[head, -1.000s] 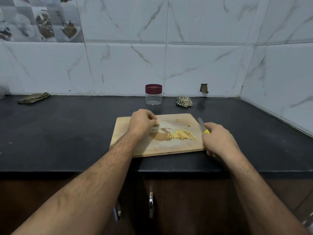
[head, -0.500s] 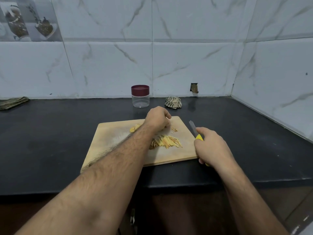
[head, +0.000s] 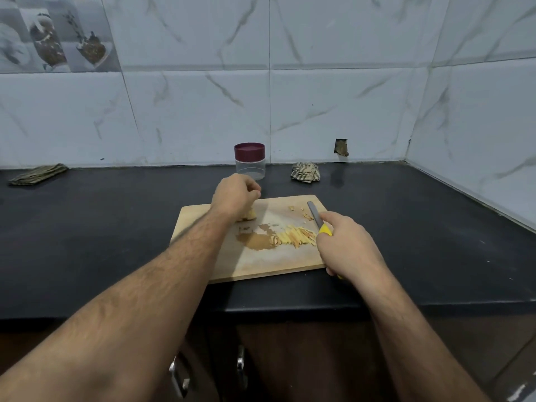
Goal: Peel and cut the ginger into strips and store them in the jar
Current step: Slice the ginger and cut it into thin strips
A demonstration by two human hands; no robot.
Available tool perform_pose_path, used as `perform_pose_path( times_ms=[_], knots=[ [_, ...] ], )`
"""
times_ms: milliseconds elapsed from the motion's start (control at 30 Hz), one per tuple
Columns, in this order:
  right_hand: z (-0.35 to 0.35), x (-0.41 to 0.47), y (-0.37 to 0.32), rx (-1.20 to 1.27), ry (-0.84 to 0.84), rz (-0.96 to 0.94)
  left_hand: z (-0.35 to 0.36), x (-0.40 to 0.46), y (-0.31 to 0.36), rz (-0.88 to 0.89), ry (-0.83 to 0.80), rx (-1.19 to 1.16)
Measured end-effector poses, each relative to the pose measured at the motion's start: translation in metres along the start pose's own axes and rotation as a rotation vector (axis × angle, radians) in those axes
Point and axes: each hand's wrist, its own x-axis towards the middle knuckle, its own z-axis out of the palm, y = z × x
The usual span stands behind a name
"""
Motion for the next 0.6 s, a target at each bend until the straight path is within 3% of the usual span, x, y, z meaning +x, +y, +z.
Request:
perform_pose_path(
  times_ms=[133,333,600],
  knots=[
    [0.008,-0.007,-0.015,-0.02,-0.007,-0.055,-0.02,-0.003,-0.022,-0.019,-0.024,0.054],
    [0.02,-0.013,-0.032,-0.015,-0.052,-0.114,-0.03,-0.007,-0.032,-0.018,-0.207,0.1],
    [0.025,-0.017,-0.042,-0.044,-0.077,-0.119,-0.024,-0.014,-0.03,-0.007,-0.2,0.121]
  ],
)
